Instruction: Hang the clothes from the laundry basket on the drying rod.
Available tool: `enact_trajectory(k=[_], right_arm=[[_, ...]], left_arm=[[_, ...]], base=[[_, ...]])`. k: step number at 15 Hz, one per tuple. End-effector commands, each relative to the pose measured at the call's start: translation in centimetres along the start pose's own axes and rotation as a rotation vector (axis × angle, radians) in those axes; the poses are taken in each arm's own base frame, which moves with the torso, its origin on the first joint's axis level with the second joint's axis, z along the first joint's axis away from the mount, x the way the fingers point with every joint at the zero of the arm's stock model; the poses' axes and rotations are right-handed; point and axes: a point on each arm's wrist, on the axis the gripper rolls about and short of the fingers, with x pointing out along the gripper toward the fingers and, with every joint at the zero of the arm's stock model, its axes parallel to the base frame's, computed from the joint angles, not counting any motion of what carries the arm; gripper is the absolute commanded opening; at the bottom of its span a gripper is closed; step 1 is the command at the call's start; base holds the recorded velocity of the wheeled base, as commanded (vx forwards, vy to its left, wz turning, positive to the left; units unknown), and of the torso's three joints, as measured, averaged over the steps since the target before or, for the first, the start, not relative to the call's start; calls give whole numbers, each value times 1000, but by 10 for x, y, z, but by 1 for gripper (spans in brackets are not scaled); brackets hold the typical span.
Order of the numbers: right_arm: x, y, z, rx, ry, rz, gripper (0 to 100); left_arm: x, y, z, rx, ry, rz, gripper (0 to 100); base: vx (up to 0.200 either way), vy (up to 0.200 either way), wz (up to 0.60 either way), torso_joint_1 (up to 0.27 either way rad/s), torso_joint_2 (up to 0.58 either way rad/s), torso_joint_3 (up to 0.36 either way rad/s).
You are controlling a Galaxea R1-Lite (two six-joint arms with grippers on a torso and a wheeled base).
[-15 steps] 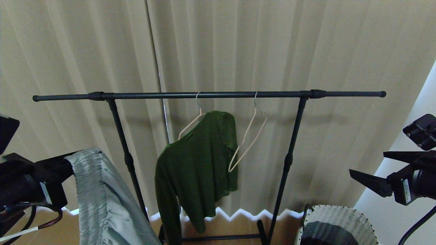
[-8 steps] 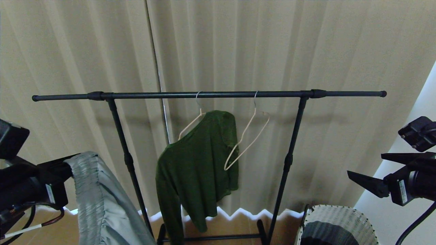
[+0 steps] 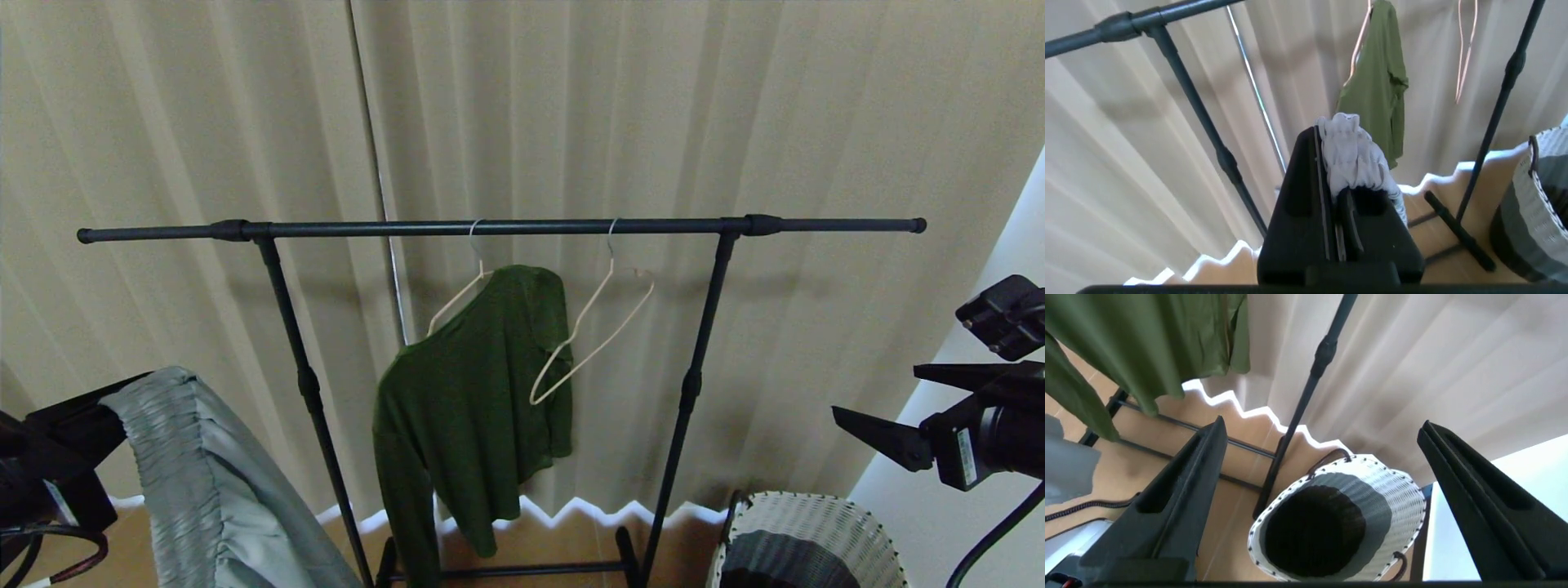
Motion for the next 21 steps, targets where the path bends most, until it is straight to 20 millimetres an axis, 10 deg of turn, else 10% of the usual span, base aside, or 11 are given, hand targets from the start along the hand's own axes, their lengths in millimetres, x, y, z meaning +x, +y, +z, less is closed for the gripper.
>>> enact_trajectory(k=[1, 11, 21], right_arm=[[-1, 0, 0, -1, -4, 0, 100], [-1, 0, -1, -1, -1, 2, 100], [0, 1, -1, -2, 1, 5, 100]], left_arm=[[-3, 0, 2, 3, -15, 6, 0], [-4, -1, 2, 3, -18, 6, 0], [-7, -1, 1, 7, -27, 8, 0]], base=[[0, 0, 0, 0, 0, 0], [200, 0, 0, 3, 2, 3], [0, 20, 0, 0, 0, -1]])
